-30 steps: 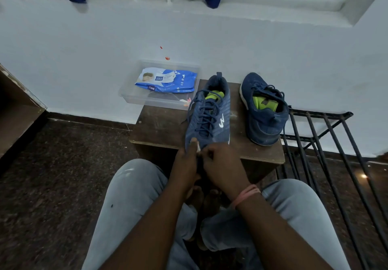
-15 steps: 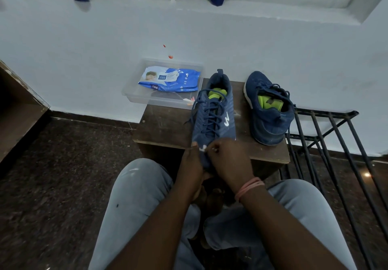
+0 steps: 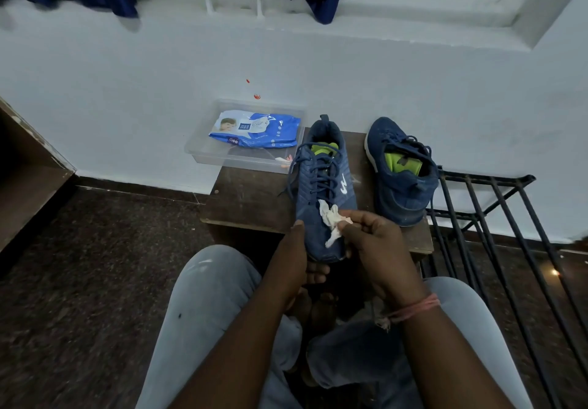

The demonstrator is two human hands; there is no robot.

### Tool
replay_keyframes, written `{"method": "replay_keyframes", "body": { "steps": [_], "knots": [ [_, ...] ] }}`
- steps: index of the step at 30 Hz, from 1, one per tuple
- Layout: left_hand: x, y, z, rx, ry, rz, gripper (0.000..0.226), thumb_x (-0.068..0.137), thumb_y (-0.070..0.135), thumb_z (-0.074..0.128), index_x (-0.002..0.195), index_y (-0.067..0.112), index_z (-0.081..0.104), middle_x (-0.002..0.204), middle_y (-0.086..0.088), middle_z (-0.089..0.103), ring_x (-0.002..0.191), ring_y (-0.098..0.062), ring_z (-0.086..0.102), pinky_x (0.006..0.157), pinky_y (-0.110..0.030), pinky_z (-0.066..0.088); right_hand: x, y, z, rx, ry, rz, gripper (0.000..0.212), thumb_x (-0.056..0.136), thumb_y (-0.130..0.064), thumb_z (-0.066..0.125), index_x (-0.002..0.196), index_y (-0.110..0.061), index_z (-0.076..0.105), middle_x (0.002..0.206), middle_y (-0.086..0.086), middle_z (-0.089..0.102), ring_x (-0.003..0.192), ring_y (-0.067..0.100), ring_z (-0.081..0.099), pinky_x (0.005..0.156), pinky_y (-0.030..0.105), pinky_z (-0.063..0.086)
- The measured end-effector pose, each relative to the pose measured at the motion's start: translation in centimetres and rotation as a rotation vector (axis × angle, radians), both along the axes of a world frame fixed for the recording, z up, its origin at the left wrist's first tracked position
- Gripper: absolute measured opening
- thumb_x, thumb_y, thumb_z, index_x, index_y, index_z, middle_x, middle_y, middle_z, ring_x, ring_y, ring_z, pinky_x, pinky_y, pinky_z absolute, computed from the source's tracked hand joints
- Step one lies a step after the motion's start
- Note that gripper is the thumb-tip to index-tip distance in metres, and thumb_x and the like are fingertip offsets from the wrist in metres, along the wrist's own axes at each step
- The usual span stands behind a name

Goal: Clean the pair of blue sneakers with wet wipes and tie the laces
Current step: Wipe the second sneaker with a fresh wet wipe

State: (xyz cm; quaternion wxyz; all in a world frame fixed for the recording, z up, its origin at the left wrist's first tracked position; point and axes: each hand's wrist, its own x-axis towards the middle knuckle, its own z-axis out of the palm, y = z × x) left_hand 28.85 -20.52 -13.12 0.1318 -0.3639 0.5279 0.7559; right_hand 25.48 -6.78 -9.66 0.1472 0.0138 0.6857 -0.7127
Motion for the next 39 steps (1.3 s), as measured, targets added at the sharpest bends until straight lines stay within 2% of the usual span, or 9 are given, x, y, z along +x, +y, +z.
{"method": "replay_keyframes", "body": {
  "steps": [5,9,12,17,27,30,32,35,39],
  "knots": [
    [1.4,-0.5,-1.0,-0.390,0.120,0.016,0.048,0.095,0.068,0.049,0.114,0.026,0.061,0.089,-0.004,0.074,0.076,-0.022,0.072,0.077,-0.044,0.061,0.8,1.1,0.0,-0.096,-0.115,-0.069,0.013,0.093,-0.003,0.062,0.096,-0.006,0.074,0.086,0.015,0.074,0.069,0.025,0.060,0.065,0.033,0.049],
    [2.8,-0.5,1.4,-0.906,0.507,0.177,0.042,0.080,0.062,0.072,0.104,0.030,0.063,0.092,0.006,0.064,0.083,-0.010,0.064,0.069,-0.025,0.053,1.8,1.1,0.8,-0.175,-0.105,-0.060,0.011,0.094,-0.004,0.063,0.101,-0.003,0.071,0.094,0.017,0.076,0.083,0.028,0.070,0.074,0.038,0.057],
    [3.5,0.6,3.0,-0.649,0.559,0.040,0.030,0.078,0.038,0.085,0.103,0.028,0.072,0.088,0.008,0.074,0.079,-0.007,0.070,0.069,-0.021,0.056,2.5,1.3,1.5,-0.119,0.015,-0.042,0.010,0.092,-0.006,0.068,0.101,-0.005,0.071,0.082,0.013,0.076,0.073,0.021,0.073,0.061,0.027,0.056],
    [3.9,0.9,3.3,-0.276,0.480,0.133,0.008,0.091,0.013,0.074,0.097,0.011,0.079,0.089,-0.010,0.079,0.081,-0.022,0.075,0.070,-0.030,0.061,3.1,1.4,1.0,-0.017,0.084,-0.029,0.009,0.088,-0.008,0.075,0.096,-0.007,0.072,0.079,0.009,0.077,0.074,0.021,0.075,0.062,0.025,0.057],
    [3.7,-0.1,3.4,0.293,0.449,0.491,0.016,0.105,0.021,0.052,0.097,0.010,0.061,0.076,-0.003,0.062,0.075,-0.015,0.065,0.079,-0.034,0.062,2.3,1.3,-0.3,-0.253,-0.028,0.011,0.026,0.088,0.010,0.064,0.107,-0.006,0.071,0.090,0.012,0.074,0.077,0.022,0.067,0.069,0.029,0.057],
    [4.1,-0.1,3.5,0.399,0.401,0.439,0.033,0.096,0.044,0.059,0.098,0.012,0.060,0.079,-0.002,0.059,0.085,-0.019,0.062,0.096,-0.042,0.055,2.9,0.4,-0.7,-0.255,-0.048,0.018,0.028,0.090,0.013,0.058,0.107,-0.005,0.071,0.095,0.014,0.076,0.086,0.027,0.070,0.078,0.039,0.056],
    [4.2,0.0,3.7,0.335,0.435,0.356,0.049,0.082,0.053,0.068,0.108,0.012,0.060,0.095,-0.008,0.067,0.097,-0.027,0.066,0.098,-0.048,0.054,3.2,0.0,-0.6,-0.253,-0.048,0.010,0.026,0.093,0.009,0.057,0.108,-0.007,0.070,0.098,0.015,0.076,0.089,0.028,0.071,0.080,0.041,0.057],
    [4.5,0.5,3.2,0.022,0.497,0.239,0.051,0.074,0.022,0.089,0.119,0.013,0.065,0.111,-0.015,0.073,0.100,-0.033,0.072,0.087,-0.046,0.060,3.5,-0.2,-0.3,-0.268,-0.045,0.044,0.022,0.095,-0.002,0.062,0.115,-0.009,0.067,0.101,0.015,0.075,0.092,0.027,0.073,0.079,0.037,0.058],
    [5.1,0.5,2.8,-0.293,0.504,0.188,0.019,0.081,0.009,0.082,0.099,0.006,0.075,0.095,-0.016,0.077,0.095,-0.041,0.073,0.083,-0.049,0.060,3.3,0.3,-0.4,-0.199,0.020,0.044,0.027,0.091,0.003,0.066,0.113,-0.012,0.069,0.098,0.016,0.074,0.090,0.030,0.073,0.075,0.034,0.059]
  ]
}}
